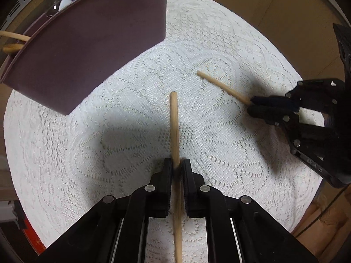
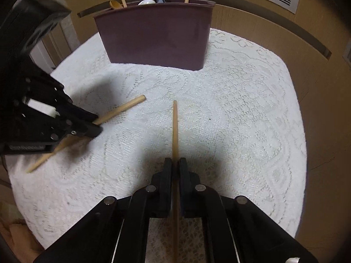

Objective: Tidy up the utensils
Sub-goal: 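Lift both chopsticks upright with both tools up over the caddy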

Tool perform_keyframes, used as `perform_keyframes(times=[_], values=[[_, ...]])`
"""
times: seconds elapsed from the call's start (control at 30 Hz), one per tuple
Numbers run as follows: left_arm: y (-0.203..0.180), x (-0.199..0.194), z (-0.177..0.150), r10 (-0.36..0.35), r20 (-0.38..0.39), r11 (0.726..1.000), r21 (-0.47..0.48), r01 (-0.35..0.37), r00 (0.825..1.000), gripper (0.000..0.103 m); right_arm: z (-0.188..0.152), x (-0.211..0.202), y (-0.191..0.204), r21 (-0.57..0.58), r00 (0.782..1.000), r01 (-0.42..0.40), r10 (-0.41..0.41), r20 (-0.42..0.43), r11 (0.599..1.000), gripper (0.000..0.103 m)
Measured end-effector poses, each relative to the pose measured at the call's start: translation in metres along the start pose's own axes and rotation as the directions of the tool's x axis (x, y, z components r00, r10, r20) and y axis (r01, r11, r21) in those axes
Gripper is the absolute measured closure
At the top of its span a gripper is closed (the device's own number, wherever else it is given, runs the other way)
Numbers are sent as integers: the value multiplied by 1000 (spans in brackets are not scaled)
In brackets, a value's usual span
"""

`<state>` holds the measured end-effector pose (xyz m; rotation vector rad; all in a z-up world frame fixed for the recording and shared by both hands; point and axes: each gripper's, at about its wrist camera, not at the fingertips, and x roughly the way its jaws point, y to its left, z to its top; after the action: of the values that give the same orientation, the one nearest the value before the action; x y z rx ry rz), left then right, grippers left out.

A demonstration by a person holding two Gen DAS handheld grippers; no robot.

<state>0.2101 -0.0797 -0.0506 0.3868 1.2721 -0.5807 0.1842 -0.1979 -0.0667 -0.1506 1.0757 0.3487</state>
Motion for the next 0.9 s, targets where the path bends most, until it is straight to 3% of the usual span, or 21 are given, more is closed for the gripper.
perform_keyframes(times=[0.1,0.2,0.27,0.37,0.5,0.57,0.63,0.67,0.73,0.77,0.8,0.83,0.9], values=[[-6,-4,-18,34,90,999,-13,-33,995,96,-2,-11,-3,54,998,-53,51,40,997,97],[-6,-16,-40,46,225,993,-119,-19,973,96,-5,-28,-3,83,994,-77,70,85,994,97],[-2,-34,-62,50,346,977,-211,26,937,96,-6,-38,-2,90,991,-88,78,110,992,97],[6,-61,-77,50,460,948,-301,103,886,96,-2,-57,-1,108,983,-105,86,161,989,97],[6,-113,-80,61,588,939,-309,154,807,96,11,-98,2,114,953,-146,109,283,983,97],[10,-156,-75,69,665,947,-277,160,744,96,27,-137,6,90,914,-151,105,391,984,97],[16,-201,-63,87,742,955,-252,156,665,96,50,-176,10,59,868,-138,91,489,989,97],[17,-229,-55,108,787,961,-238,138,608,96,59,-189,10,49,850,-132,88,520,990,97],[34,-268,-41,143,843,968,-229,104,519,96,87,-224,13,28,791,-102,64,608,994,97],[36,-280,-33,157,859,969,-229,90,487,96,103,-241,14,27,749,-80,43,661,996,97],[39,-294,-26,176,875,969,-235,78,450,96,113,-250,15,23,722,-73,37,691,997,97],[42,-300,-19,184,884,968,-238,75,430,96,127,-261,15,10,682,-72,42,730,997,97],[50,-313,-4,203,900,966,-248,69,387,96,144,-270,18,2,627,-65,39,778,998,97]])
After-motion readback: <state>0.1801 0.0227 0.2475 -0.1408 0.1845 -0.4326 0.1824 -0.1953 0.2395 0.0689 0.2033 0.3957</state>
